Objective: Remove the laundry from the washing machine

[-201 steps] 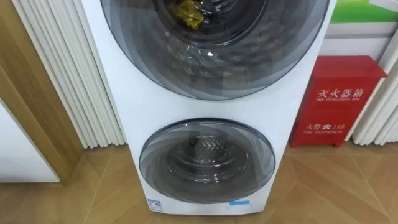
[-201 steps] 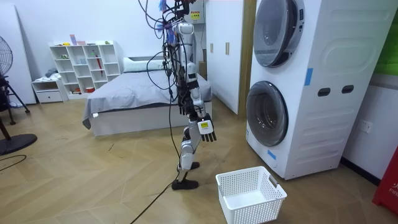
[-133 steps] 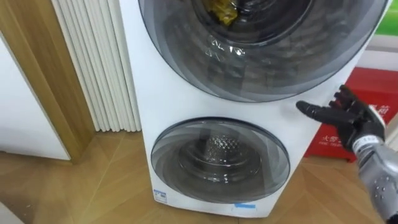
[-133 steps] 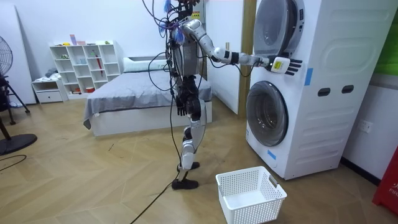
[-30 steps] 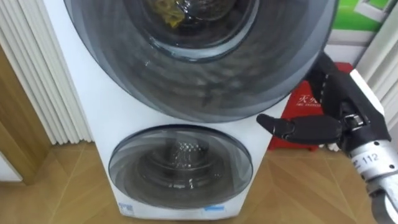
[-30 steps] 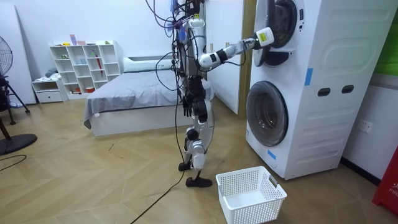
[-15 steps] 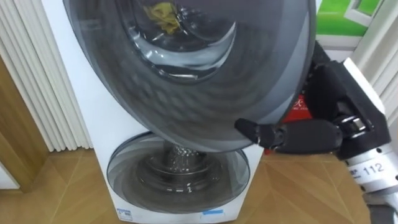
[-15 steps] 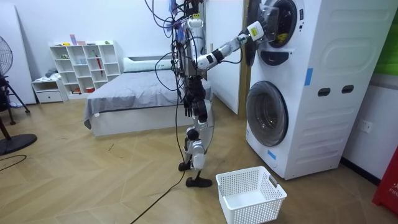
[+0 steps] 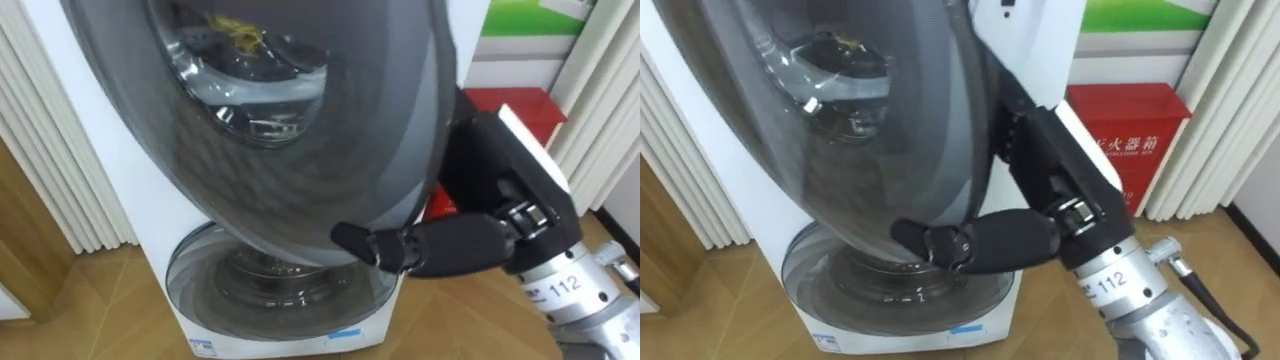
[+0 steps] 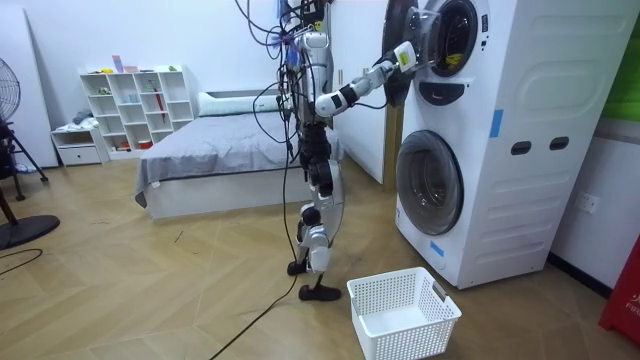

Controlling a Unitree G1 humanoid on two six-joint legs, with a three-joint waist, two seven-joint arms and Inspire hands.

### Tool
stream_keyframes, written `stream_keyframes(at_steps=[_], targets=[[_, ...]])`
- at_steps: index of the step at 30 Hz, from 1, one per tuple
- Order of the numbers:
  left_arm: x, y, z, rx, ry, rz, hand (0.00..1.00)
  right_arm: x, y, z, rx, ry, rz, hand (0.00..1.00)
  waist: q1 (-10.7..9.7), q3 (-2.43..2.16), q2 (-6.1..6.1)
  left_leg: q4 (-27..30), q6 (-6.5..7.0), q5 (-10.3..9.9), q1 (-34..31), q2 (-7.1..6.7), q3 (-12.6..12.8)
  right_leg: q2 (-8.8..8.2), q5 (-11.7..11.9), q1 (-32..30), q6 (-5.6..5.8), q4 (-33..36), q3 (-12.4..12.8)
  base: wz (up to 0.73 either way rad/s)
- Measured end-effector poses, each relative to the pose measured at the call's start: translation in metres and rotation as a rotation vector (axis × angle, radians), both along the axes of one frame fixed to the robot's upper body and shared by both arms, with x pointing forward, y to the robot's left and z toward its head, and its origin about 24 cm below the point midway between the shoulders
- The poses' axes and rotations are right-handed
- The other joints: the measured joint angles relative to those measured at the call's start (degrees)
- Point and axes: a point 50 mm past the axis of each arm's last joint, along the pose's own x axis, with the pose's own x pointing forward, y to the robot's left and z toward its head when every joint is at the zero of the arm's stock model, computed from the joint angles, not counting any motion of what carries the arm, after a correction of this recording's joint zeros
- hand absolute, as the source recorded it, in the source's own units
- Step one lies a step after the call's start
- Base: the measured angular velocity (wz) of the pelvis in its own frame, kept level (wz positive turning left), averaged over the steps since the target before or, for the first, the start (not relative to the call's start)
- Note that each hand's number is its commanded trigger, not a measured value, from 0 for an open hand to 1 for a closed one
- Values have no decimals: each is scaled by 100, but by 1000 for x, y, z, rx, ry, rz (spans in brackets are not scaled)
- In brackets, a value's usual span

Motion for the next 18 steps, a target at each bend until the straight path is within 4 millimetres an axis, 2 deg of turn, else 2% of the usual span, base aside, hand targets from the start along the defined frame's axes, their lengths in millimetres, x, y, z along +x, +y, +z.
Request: stream_keyframes(at_steps=[6, 15, 18], targets=[[1, 2, 1, 3, -2, -2, 0, -3, 8, 0, 11, 1, 76, 0, 43, 5, -46, -2, 0, 0, 13, 6, 37, 17, 1, -12, -2, -6, 85, -7], [2, 5, 2, 14, 7, -45, 0, -5, 16, -2, 55, 27, 161, 0, 111, 9, -116, 4, 0, 1, -1, 24, 8, 24, 8, -19, -14, 8, 42, 0], [8, 7, 2, 20, -5, -60, 0, -5, 18, -5, 73, 42, 173, 0, 132, 8, -170, 9, -1, 1, -4, 54, 10, 47, 22, -18, -38, 12, 14, 0]])
